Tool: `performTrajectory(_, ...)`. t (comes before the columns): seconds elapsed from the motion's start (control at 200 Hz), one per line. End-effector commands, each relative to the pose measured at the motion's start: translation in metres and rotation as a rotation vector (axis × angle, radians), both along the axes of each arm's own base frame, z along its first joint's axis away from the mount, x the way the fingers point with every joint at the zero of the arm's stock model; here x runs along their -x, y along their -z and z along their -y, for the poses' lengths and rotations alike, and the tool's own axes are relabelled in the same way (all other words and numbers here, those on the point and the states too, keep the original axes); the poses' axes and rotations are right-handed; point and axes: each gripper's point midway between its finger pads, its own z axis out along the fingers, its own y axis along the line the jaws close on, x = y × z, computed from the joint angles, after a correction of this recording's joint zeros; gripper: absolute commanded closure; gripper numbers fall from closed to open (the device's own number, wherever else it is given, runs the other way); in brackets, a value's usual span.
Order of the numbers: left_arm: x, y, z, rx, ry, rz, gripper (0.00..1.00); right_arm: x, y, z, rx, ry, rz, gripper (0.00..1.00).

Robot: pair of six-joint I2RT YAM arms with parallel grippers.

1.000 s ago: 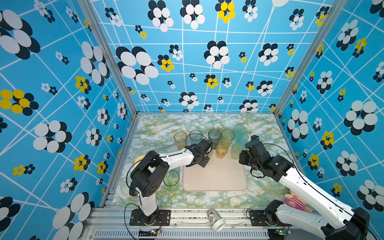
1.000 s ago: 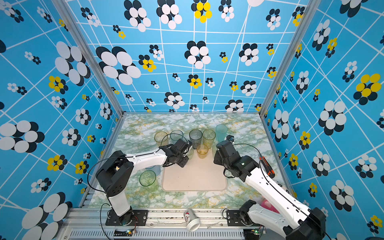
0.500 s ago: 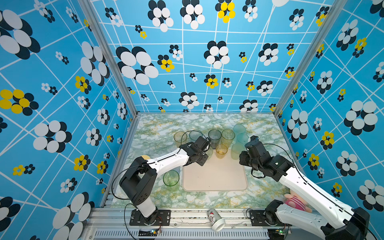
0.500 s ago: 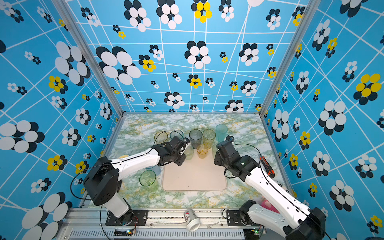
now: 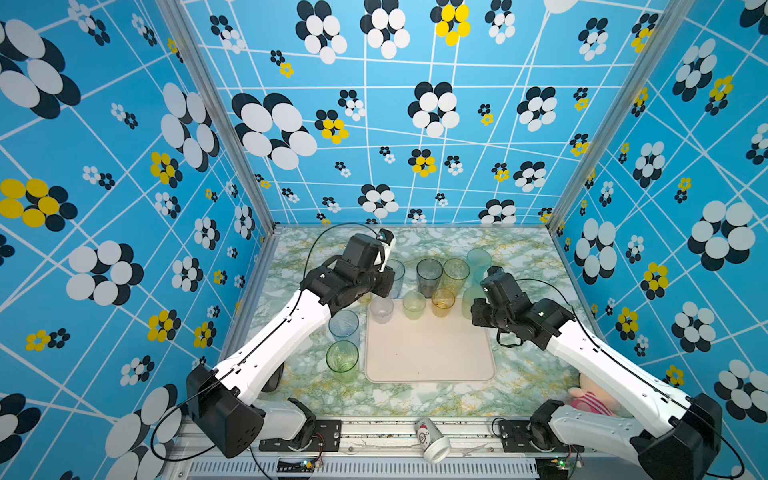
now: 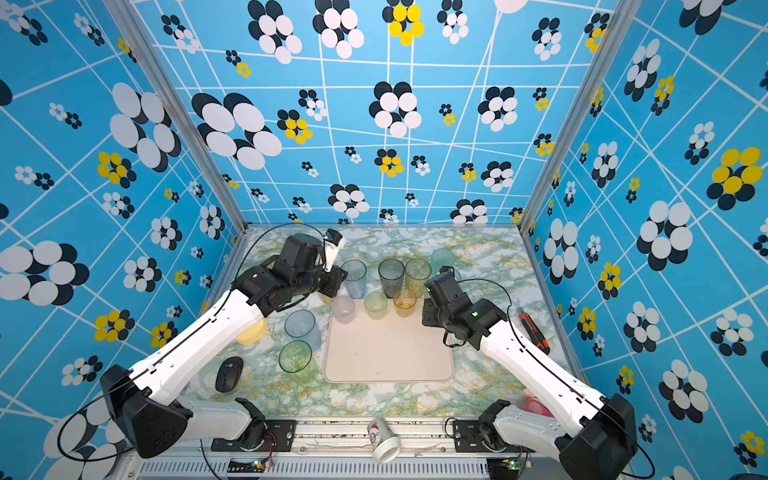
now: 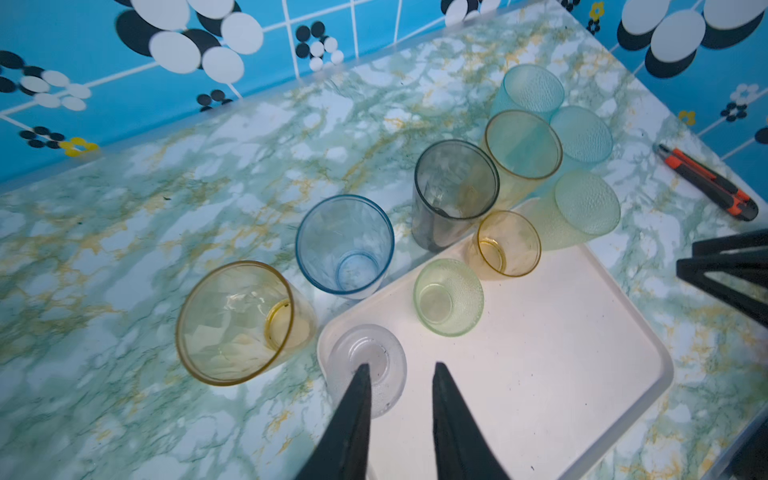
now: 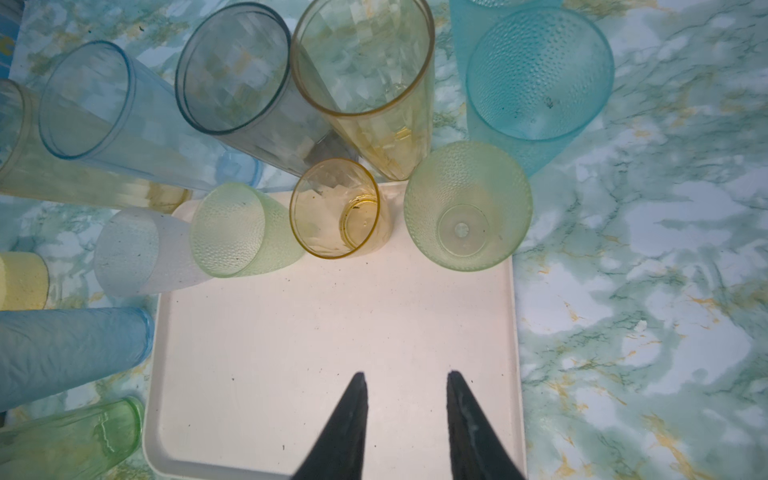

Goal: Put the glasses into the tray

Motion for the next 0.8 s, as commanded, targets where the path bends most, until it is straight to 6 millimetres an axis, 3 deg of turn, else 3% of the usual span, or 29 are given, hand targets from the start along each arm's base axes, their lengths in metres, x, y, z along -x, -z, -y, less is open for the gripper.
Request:
performTrajectory(0.0, 0.002, -0.007, -0.021, -0.016, -0.066, -0.04, 0.72, -0.006, -0.015, -0.004, 0.02, -0.062, 0.035, 0.64)
performTrajectory(0.145, -0.009, -0.031, -0.04, 0.049, -0.142, -0.015, 0.72, -0.01, -0.03, 0.013, 0.084, -0.045, 0.055, 0.61)
performTrajectory(0.43, -0.03, -0.051, -0.059, 0.108, -0.202, 0.036, 0.74, -0.015, -0.054, 0.044, 0.134, 0.035, 0.084, 0.61)
performTrajectory(0.595, -0.041, -0.046, -0.06, 0.126, -0.192, 0.043, 0.75, -0.026, -0.057, 0.061, 0.083, 0.115, 0.058, 0.64)
performTrajectory(0.795, -0.049, -0.033, -0.053, 0.111, -0.157, 0.03, 0.75, -0.057, -0.051, 0.078, 0.066, 0.157, -0.011, 0.69)
